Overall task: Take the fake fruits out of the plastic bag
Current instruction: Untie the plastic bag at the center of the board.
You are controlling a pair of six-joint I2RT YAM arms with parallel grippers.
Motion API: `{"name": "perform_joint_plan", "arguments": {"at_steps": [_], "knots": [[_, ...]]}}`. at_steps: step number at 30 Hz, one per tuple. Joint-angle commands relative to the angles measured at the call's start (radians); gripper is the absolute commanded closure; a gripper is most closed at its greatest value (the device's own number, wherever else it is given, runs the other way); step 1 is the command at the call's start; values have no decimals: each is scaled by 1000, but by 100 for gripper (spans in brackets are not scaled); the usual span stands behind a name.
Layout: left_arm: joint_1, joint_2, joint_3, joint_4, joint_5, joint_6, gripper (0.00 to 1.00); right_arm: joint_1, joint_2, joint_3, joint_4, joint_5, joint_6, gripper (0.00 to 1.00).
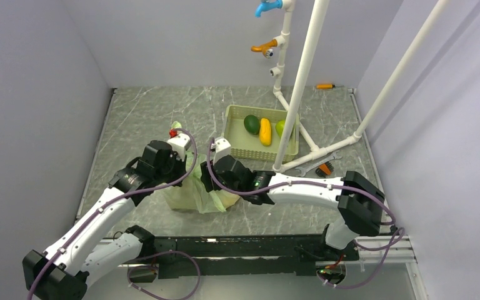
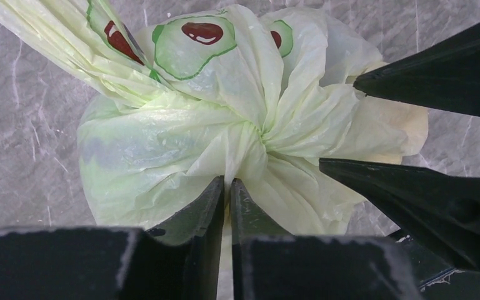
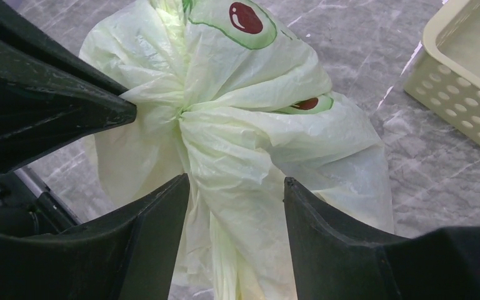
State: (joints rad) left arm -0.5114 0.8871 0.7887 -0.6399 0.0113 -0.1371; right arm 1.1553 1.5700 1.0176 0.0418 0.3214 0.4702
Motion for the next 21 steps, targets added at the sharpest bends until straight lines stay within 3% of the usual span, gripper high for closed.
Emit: {"name": "perform_joint_plan", "arguments": {"at_steps": [1,3,6,9,11,15,18,21], "knots": [[-4,-7,-6,24,28,14,94,4,10,57,5,26,-11,41],[-4,-3,-1,18,12,13,100,4,13,61,0,32,-7,43],[-4,-2,4,5,-8,1,100,4,9,57,-6,56,1,49],[-4,-13,8,0,-56,-9,100,-1,8,46,9,45,14,64],[-4,-30,0,6,-62,-13,100,-2,13,55,11,33,20,67],[-4,-53,-9,21,-52,-10,100,1,38,93,7,-30,1,36],[-4,-46,-6,17,-51,-10,100,-1,61,105,1,-30,17,35],[-4,-36,-2,11,-52,-9,100,0,75,117,-7,-23,28,40]]}}
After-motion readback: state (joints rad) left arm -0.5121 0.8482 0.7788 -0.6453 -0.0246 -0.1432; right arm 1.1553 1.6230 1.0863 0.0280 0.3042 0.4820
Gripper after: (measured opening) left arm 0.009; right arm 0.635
